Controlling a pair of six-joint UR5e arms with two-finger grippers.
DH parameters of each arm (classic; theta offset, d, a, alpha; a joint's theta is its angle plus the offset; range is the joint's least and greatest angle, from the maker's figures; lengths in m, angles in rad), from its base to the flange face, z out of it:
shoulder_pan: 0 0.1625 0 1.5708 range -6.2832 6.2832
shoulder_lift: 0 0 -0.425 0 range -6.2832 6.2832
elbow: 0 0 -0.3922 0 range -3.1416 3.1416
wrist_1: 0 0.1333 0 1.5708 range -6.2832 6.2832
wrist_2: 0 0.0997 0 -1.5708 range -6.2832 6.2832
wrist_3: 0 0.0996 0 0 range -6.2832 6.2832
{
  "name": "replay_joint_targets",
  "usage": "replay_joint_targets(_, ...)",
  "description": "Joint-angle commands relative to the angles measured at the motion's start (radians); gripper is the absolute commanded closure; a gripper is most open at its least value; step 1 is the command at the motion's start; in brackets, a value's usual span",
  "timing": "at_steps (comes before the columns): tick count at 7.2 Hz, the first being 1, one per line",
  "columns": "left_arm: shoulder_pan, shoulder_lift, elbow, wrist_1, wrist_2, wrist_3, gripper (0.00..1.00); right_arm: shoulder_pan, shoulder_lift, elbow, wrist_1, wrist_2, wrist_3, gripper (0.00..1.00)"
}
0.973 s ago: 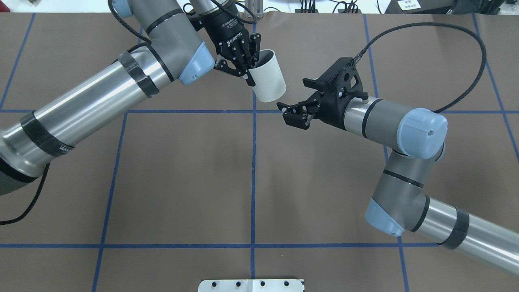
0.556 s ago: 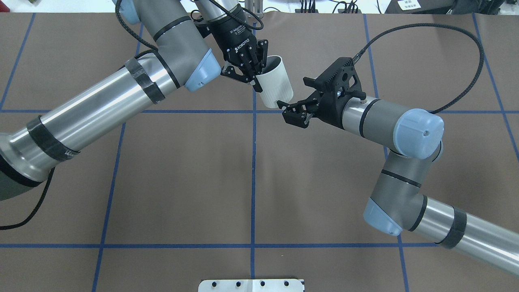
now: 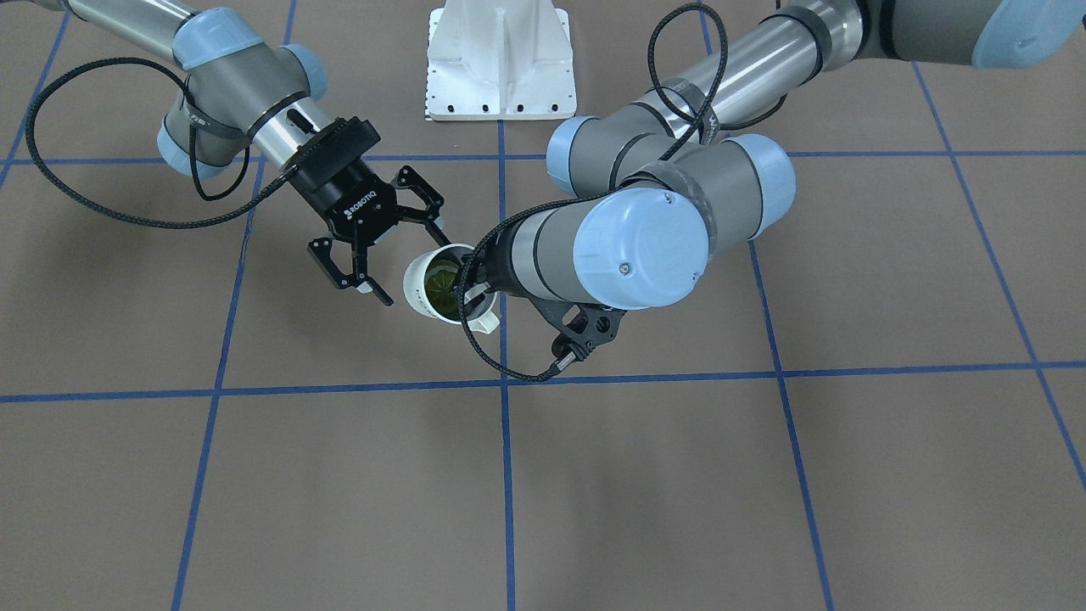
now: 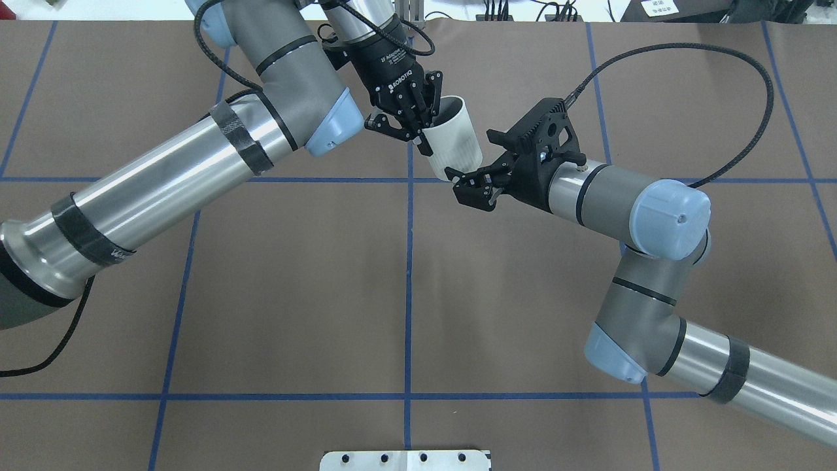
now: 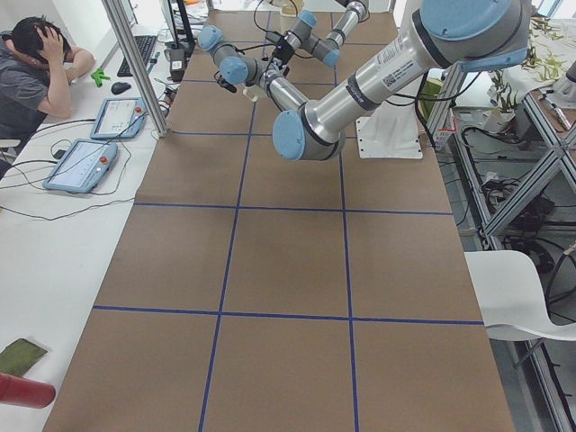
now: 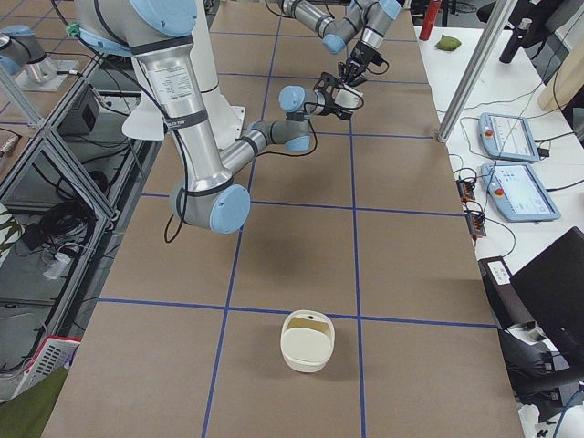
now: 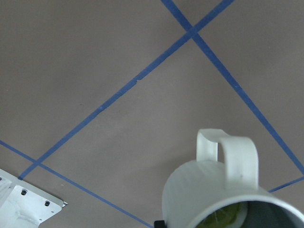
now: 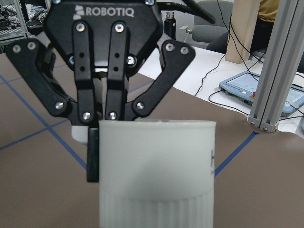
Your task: Left arm hands cup to right arm to dump lemon
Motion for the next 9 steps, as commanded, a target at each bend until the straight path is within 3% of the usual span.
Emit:
replay_joint_targets(1, 0.002, -0.005, 0.0, 0.0, 0.0, 0.0, 1.0, -0.005, 0.001, -0.001, 0.0, 0.0, 0.0, 0.01)
replay_joint_targets(9, 0.015, -0.015, 0.0, -0.002, 0.0, 0.0, 1.0, -0.013, 0.015, -0.016, 0.002, -0.019, -0.001, 0.01)
